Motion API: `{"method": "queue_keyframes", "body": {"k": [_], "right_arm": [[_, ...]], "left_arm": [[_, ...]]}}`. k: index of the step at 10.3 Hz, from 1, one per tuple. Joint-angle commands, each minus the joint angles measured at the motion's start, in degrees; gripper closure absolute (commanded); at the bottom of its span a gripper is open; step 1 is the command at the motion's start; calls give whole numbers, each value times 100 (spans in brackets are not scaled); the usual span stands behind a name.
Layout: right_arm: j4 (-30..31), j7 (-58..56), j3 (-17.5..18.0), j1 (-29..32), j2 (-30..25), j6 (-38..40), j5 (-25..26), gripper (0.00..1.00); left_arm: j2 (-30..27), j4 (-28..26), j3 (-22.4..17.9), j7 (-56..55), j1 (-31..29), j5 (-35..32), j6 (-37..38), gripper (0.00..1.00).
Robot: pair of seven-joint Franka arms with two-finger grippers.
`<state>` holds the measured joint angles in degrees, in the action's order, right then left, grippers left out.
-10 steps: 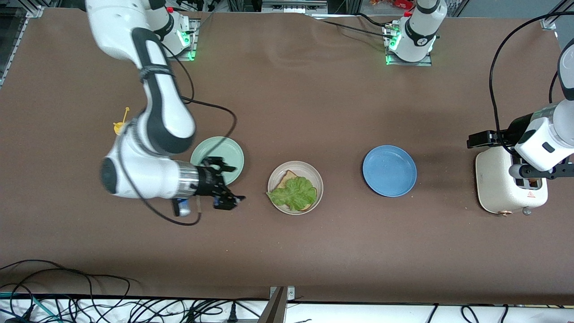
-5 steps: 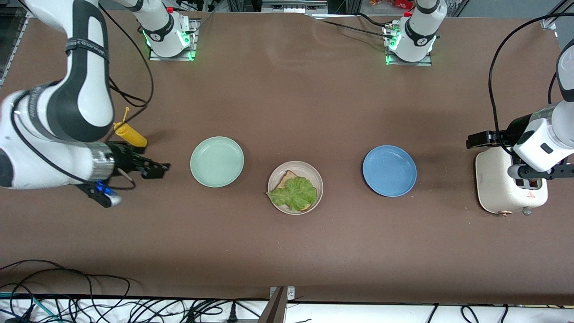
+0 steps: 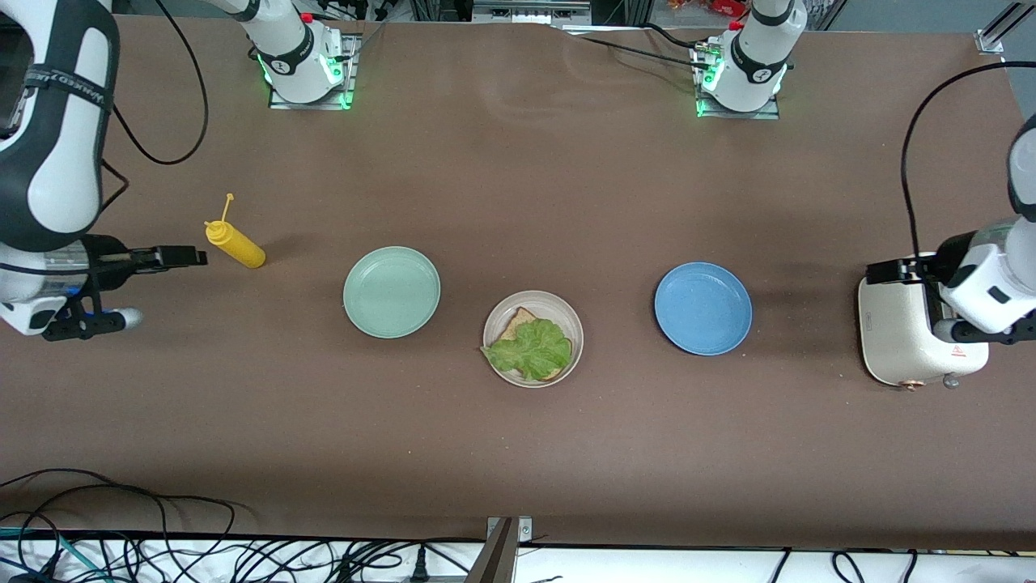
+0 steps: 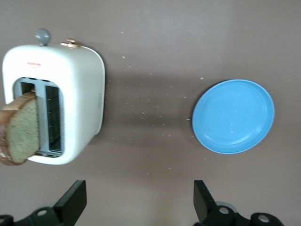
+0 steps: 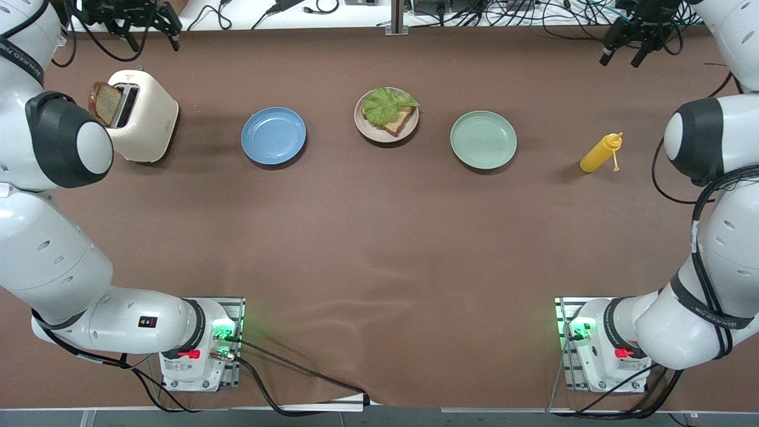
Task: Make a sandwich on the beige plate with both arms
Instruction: 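Move the right gripper back to the yellow mustard bottle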
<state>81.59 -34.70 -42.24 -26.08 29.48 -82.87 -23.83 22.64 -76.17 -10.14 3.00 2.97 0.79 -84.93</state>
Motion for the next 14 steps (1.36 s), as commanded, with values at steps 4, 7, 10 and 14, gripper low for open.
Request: {"method": "queue_keyframes", "body": {"k": [4,7,10,14], "right_arm": [[2973,-4861,-91,163,-1532,-2294,-565,0],[3537,-7527,-82,779,-1366,-2199,-1877,0],[3802,-8874,-82,999,-1130,-2129,-2413,0],[3750,-10494,-56,1482,-137,-1320,-3487,0]], "left_arm": [[135,84,12,245,-349,-770,-287,0],[196,102,3,245,-428,-835,-392,0],[144,216,-5,227,-455,-852,-393,0],[161,208,-41,201,-534,-809,-437,0]]}}
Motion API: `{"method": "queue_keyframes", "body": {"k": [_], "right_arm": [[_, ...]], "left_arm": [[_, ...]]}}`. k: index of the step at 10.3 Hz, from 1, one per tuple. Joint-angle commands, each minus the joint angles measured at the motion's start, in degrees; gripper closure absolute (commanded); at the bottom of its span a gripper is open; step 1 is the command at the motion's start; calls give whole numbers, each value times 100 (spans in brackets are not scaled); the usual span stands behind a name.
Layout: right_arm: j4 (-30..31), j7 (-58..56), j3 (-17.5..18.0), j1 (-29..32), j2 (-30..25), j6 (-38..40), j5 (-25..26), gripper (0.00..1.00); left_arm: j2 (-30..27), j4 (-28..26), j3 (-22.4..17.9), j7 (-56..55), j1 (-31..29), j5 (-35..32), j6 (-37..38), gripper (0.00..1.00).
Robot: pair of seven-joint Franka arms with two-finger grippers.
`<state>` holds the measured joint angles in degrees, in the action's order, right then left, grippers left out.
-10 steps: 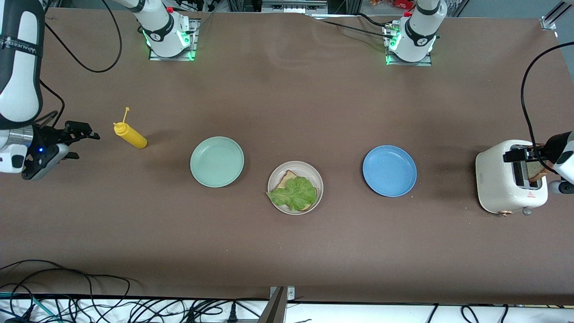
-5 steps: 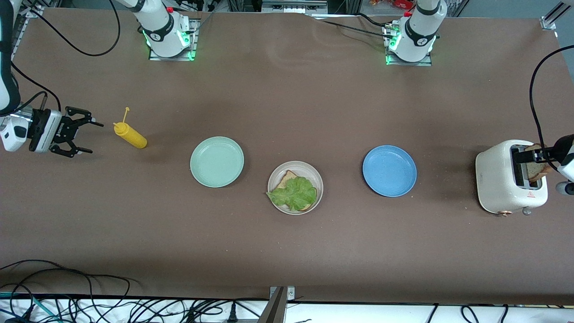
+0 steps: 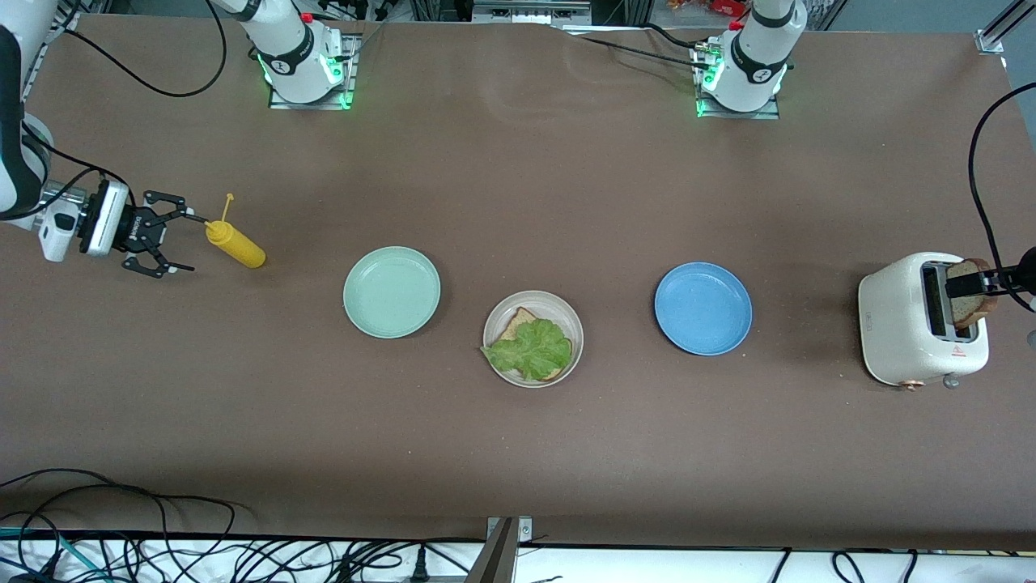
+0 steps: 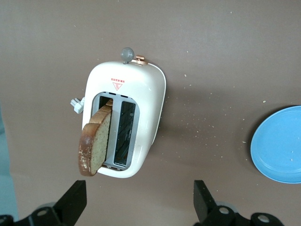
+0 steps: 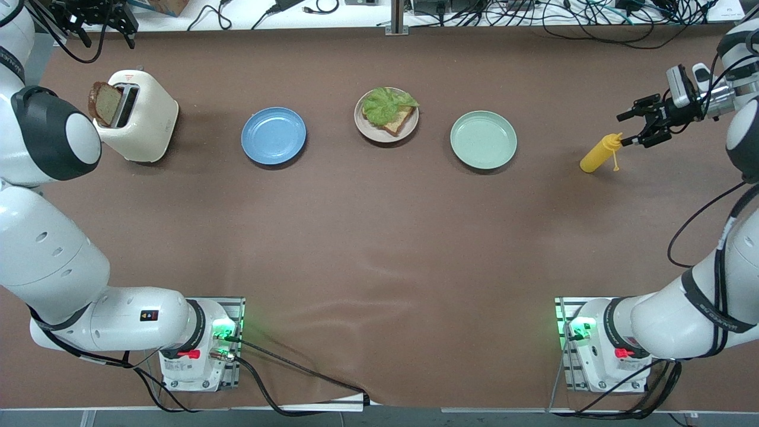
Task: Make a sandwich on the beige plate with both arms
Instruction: 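Grasp the yellow mustard bottle with the right gripper and lift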
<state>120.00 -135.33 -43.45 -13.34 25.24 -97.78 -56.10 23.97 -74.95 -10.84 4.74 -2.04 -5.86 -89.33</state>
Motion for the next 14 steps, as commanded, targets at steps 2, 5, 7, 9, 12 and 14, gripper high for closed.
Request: {"method": "queue_keyframes", "body": {"k": [2,5,7,9,12,14], "right_arm": [[-108,-459,74,280,332,207,-278,0],[-100,-695,91,394,717,539,-654,0],[-109,-1011,91,394,1095,795,-1120,0],[-109,-1030,100,394,1158,787,-1148,0],[-126,-1021,346,350,1220,726,-1446,9],[-152,-1021,346,315,1220,708,-1465,67]], "left_arm": [[20,86,30,0,-77,-144,30,0],[81,42,30,-9,-77,-170,30,0],[178,51,21,-17,-112,-161,30,0],[134,60,38,61,-453,-109,65,0],[117,51,91,62,-473,57,118,0],[117,68,91,79,-499,146,118,0]]}}
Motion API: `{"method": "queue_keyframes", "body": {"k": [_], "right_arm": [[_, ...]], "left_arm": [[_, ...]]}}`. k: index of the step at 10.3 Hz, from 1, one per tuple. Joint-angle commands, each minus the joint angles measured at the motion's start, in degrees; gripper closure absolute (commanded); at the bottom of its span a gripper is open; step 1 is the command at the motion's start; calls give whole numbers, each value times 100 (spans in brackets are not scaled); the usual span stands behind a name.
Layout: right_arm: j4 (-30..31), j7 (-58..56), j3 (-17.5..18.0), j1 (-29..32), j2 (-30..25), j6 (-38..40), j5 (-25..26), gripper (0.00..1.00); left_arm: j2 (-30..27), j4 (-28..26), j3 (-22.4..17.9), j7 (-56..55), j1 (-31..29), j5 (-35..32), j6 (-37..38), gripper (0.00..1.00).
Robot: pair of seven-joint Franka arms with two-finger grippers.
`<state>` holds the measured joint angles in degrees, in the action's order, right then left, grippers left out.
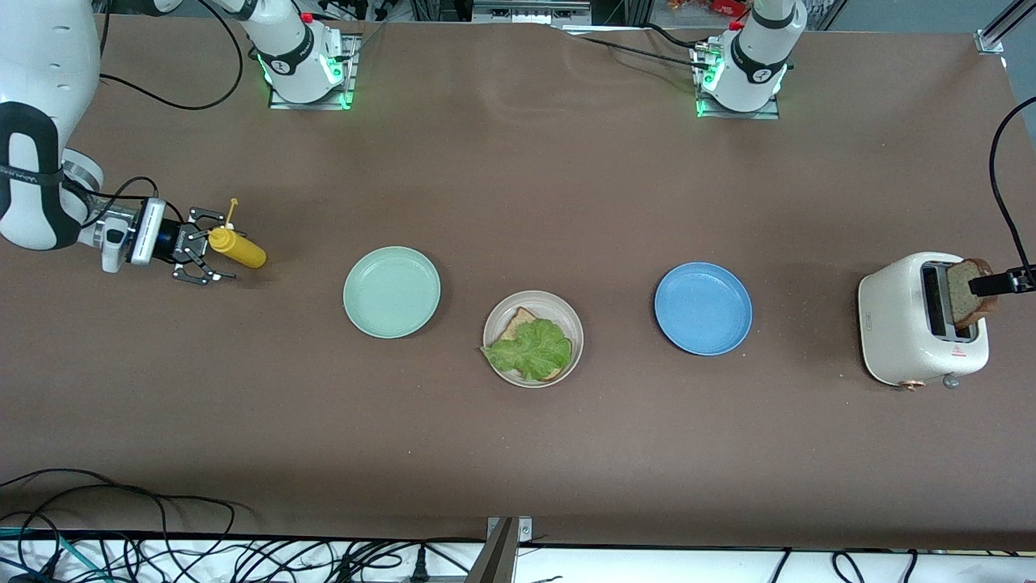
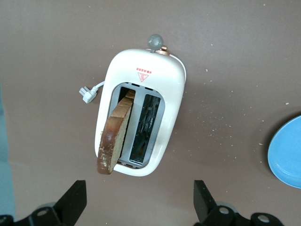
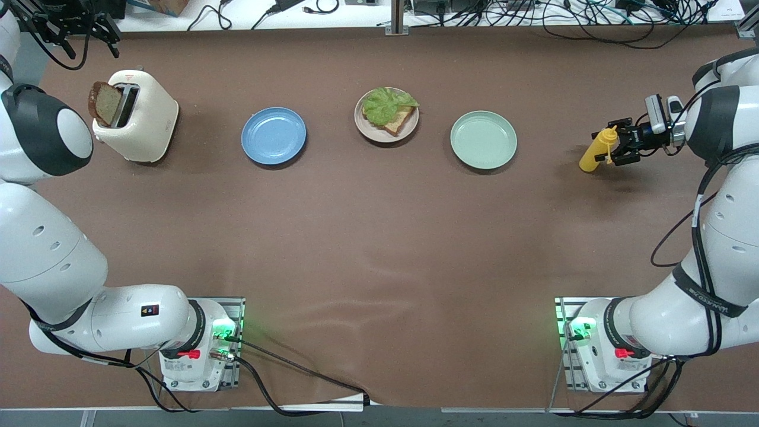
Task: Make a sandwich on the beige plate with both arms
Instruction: 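Grasp the yellow mustard bottle with the right gripper and lift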
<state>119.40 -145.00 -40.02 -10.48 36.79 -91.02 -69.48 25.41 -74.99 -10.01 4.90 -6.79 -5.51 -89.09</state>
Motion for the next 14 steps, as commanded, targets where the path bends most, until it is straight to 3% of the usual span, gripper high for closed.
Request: {"method": "queue_keyframes", "body": {"k": [1,2,4,6,9,12,14], "right_arm": [[-145,-19,3,37,65,32,-127,94],[-163,42,3,37,74,23,-127,100],[-302,112,-14,-59,48,-38,-75,100],[-671,637,-197,-444,-49,-188,170,100],[-1365,1893,-1101,-1655,-67,-162,478,100],[-1586,2931,-2102,-3148,-67,-240,523,100],[-1875,3677,-2369,-3959,-41,-574,610,100]], "left_arm": [[-28,64,8,64,-24,120,94,0],[-28,64,17,64,-24,129,111,0],[-80,81,43,38,29,216,120,0],[-211,90,69,19,29,1066,216,0],[-309,125,96,29,55,1086,542,0],[-309,134,131,28,196,1026,542,0],[-309,38,122,351,179,991,542,0]]}}
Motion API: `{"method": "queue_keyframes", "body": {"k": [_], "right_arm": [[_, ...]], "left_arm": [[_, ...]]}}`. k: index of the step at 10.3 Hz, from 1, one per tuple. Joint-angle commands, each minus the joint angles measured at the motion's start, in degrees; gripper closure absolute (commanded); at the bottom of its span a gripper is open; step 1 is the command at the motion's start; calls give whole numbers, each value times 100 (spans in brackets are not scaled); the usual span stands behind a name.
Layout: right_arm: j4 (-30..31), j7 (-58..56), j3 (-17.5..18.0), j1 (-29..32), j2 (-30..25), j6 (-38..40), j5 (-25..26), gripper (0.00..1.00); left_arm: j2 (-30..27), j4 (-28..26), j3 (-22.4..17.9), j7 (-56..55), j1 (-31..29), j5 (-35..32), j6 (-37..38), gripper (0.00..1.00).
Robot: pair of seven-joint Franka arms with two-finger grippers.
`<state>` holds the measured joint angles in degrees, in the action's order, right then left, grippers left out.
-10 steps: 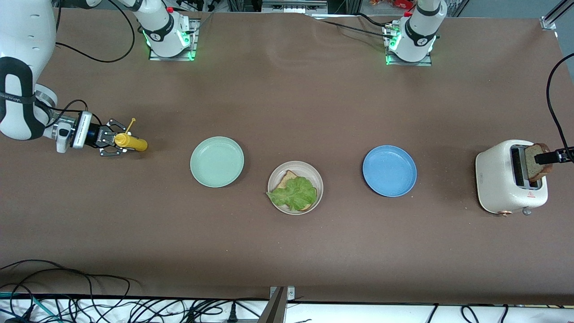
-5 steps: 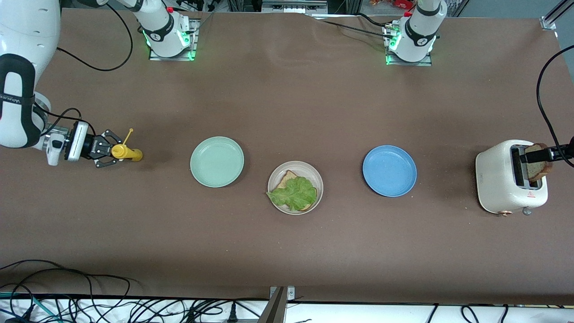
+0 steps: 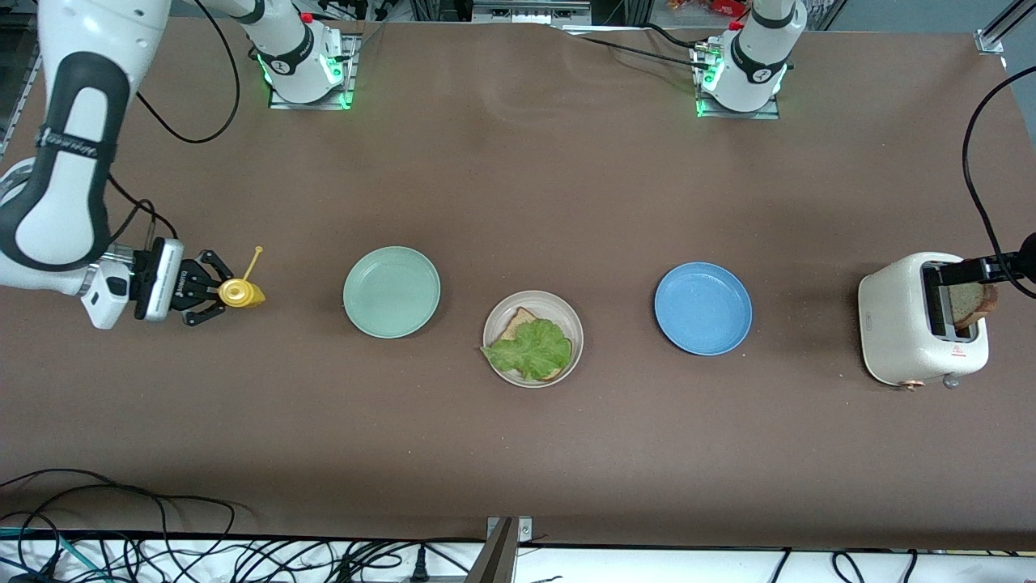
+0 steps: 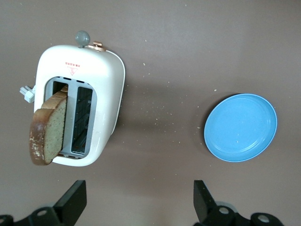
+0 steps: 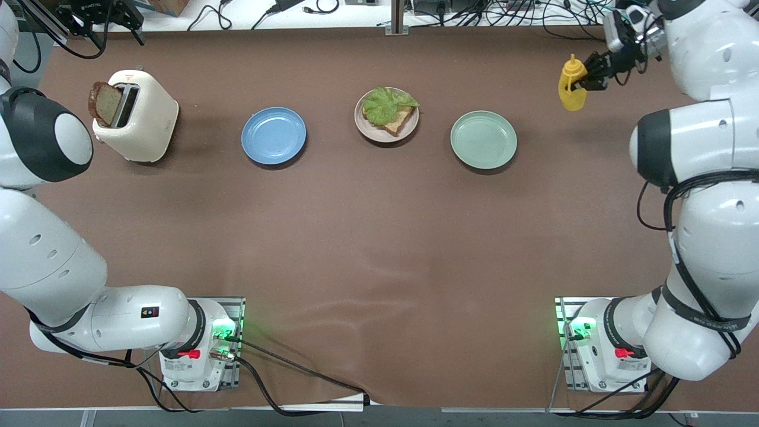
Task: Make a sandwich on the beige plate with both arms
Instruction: 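Carry the mustard bottle with the right gripper over the beige plate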
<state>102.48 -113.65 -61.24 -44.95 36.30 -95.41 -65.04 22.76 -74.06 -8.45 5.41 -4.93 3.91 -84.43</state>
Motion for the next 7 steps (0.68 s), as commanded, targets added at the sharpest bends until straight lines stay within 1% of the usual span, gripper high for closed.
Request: {"method": "queue_keyframes", "body": {"k": [1,2,3,4,5,6,7], "right_arm": [[-411,1111,-239,-776,35,-275,280,100],[-657,1717,-239,-1031,35,-381,481,100],[-999,2419,-239,-1303,61,-460,779,100],[-1289,3140,-204,-1619,105,-635,1217,100],[-1466,3730,-186,-1970,219,-854,1587,100],[-1503,4093,-160,-2287,377,-1144,1712,100],[-1529,4227,-151,-2577,561,-1495,1827,100]], "left_arm": [[-35,-91,-34,529,-51,-117,67,0],[-26,-161,-25,679,-60,-336,-2,0],[-18,-284,-25,759,-60,-486,-247,0],[-26,-389,-34,803,-78,-505,-440,0],[-26,-390,-60,951,-95,-505,-477,0],[-44,-434,-60,1205,-209,-505,-478,0],[-44,-460,-60,1425,-288,-505,-486,0]]}}
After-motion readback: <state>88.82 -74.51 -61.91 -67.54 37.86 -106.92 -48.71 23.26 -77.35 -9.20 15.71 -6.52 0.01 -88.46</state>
